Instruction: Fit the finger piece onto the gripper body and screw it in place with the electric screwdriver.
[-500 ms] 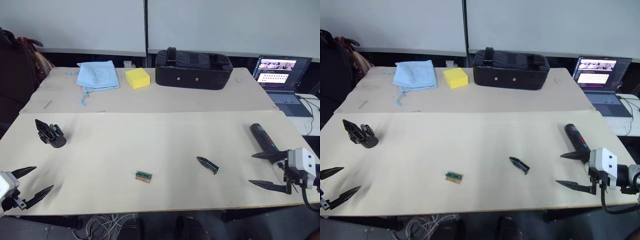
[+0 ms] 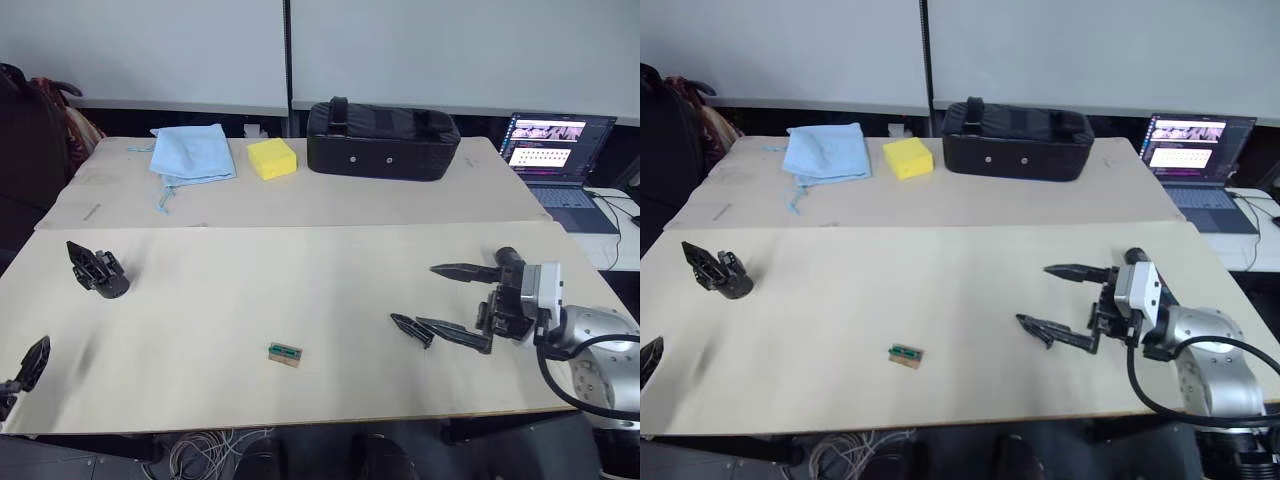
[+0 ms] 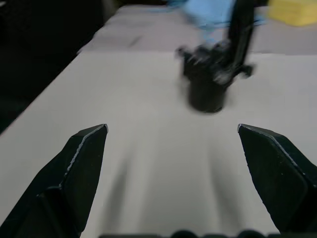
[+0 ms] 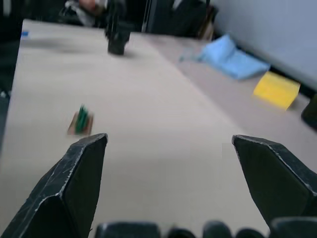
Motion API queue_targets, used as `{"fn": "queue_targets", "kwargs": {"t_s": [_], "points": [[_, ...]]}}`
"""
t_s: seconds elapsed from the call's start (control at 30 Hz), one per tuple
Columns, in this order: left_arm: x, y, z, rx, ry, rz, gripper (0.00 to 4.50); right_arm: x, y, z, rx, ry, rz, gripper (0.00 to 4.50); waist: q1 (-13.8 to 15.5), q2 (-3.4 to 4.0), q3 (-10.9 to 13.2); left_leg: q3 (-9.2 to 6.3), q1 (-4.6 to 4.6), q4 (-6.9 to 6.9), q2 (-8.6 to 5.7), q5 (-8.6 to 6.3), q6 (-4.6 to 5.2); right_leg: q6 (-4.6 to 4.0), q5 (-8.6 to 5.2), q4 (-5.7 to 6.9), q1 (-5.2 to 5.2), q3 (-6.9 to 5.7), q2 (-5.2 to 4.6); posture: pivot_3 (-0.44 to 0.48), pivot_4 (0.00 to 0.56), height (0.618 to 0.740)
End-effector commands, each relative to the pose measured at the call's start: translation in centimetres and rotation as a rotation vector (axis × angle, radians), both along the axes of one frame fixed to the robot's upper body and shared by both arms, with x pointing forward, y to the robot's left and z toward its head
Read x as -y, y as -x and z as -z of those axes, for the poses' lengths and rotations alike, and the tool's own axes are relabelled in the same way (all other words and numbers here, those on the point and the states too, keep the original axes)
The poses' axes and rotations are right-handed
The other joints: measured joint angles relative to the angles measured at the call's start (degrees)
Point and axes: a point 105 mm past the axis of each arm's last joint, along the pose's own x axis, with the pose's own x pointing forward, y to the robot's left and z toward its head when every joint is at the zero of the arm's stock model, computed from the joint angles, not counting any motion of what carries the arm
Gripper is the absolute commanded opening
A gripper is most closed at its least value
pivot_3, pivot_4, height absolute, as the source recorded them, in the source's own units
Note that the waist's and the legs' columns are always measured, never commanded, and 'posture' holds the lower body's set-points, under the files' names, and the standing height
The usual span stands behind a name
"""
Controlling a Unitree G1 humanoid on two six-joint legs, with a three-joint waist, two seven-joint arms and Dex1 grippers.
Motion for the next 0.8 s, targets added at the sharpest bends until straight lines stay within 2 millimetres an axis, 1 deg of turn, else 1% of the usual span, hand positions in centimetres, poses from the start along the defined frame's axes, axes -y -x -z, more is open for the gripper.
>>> {"fn": "queue_targets", "kwargs": {"t_s": [0.03,0.13,0.2,0.23,0.3,0.4,0.47,0.5,0.57,0.67,0.73,0.8], "points": [[-0.3,0.3,-0.4,-0.008,-0.05,-0.066,4.5,-2.0,0.5,-0.7,0.014,-0.038,-0.038,4.47,0.2,-0.1,0.0,-0.01,0.0,0.0,0.0,0.0,0.0,-0.04,-0.02,0.0,-0.03,-0.04,0.0,0.0,0.15,0.74],[0.7,-1.0,0.1,-0.043,-0.062,-0.031,4.5,-2.9,0.7,-0.8,0.008,-0.052,-0.064,4.47,0.7,-0.11,0.0,0.02,0.03,0.0,0.04,-0.02,-0.02,-0.08,-0.04,-0.01,-0.09,-0.17,-0.03,0.0,0.15,0.74],[1.5,-2.6,0.7,-0.083,-0.079,0.013,4.5,-3.1,0.6,-1.0,0.0,-0.063,-0.076,4.47,1.0,-0.08,0.0,0.02,0.03,0.0,0.04,-0.02,-0.03,-0.08,-0.04,-0.01,-0.07,-0.17,-0.06,0.0,0.15,0.74],[1.9,-3.4,0.6,-0.076,-0.078,0.032,4.5,-3.1,0.5,-1.0,-0.002,-0.065,-0.077,4.47,1.0,-0.08,0.0,0.03,0.02,0.0,0.04,-0.02,-0.03,-0.08,-0.04,0.0,-0.07,-0.17,-0.07,0.0,0.15,0.74],[2.7,-5.6,0.1,-0.054,-0.081,0.075,4.5,-3.1,0.4,-1.0,-0.006,-0.056,-0.085,4.47,1.1,-0.12,-0.1,0.04,0.01,0.0,0.07,-0.02,-0.03,-0.08,-0.04,-0.02,-0.05,-0.19,-0.06,0.0,0.15,0.74],[3.6,-7.5,0.0,-0.055,-0.093,0.118,4.5,-3.0,0.3,-1.1,-0.004,-0.054,-0.085,4.47,1.0,-0.17,-0.1,0.05,-0.01,0.0,0.07,-0.02,-0.03,-0.08,-0.04,0.0,0.02,-0.2,-0.02,0.0,0.15,0.74],[3.9,-8.9,0.3,-0.065,-0.104,0.123,4.5,-2.9,0.2,-1.1,0.001,-0.048,-0.086,4.47,0.6,-0.17,-0.1,0.01,-0.01,0.0,0.04,-0.02,-0.03,-0.08,-0.04,0.03,0.06,-0.17,-0.02,0.0,0.15,0.74],[3.9,-10.0,0.4,-0.069,-0.111,0.106,4.5,-2.9,0.2,-1.2,0.007,-0.046,-0.085,4.47,0.6,-0.17,-0.1,0.02,-0.01,0.0,0.05,-0.02,-0.03,-0.08,-0.04,0.04,0.04,-0.17,0.01,0.0,0.15,0.74],[3.8,-11.3,0.8,-0.086,-0.119,0.073,4.5,-2.9,0.1,-1.2,0.013,-0.045,-0.082,4.47,0.5,-0.17,-0.1,0.08,-0.02,0.0,0.03,-0.02,-0.04,-0.09,-0.04,0.08,0.04,-0.17,0.06,0.0,0.15,0.74],[3.7,-12.8,1.4,-0.093,-0.106,0.04,4.5,-2.8,0.0,-1.4,0.023,-0.046,-0.073,4.47,0.2,-0.19,-0.1,0.18,-0.02,0.01,0.06,-0.02,-0.03,-0.11,-0.03,0.09,0.06,-0.18,0.15,0.0,0.15,0.74],[4.2,-13.6,1.4,-0.068,-0.091,0.061,4.5,-2.9,0.1,-1.4,0.029,-0.042,-0.069,4.47,0.0,-0.19,-0.1,0.18,-0.02,0.01,0.06,-0.02,-0.03,-0.11,-0.03,0.09,0.06,-0.18,0.14,0.0,0.15,0.74],[4.5,-14.1,1.3,-0.053,-0.081,0.079,4.5,-2.9,0.2,-1.3,0.031,-0.036,-0.068,4.47,0.0,-0.19,-0.1,0.18,-0.02,0.01,0.06,-0.02,-0.03,-0.12,-0.03,0.09,0.06,-0.17,0.14,0.0,0.15,0.74]]}}
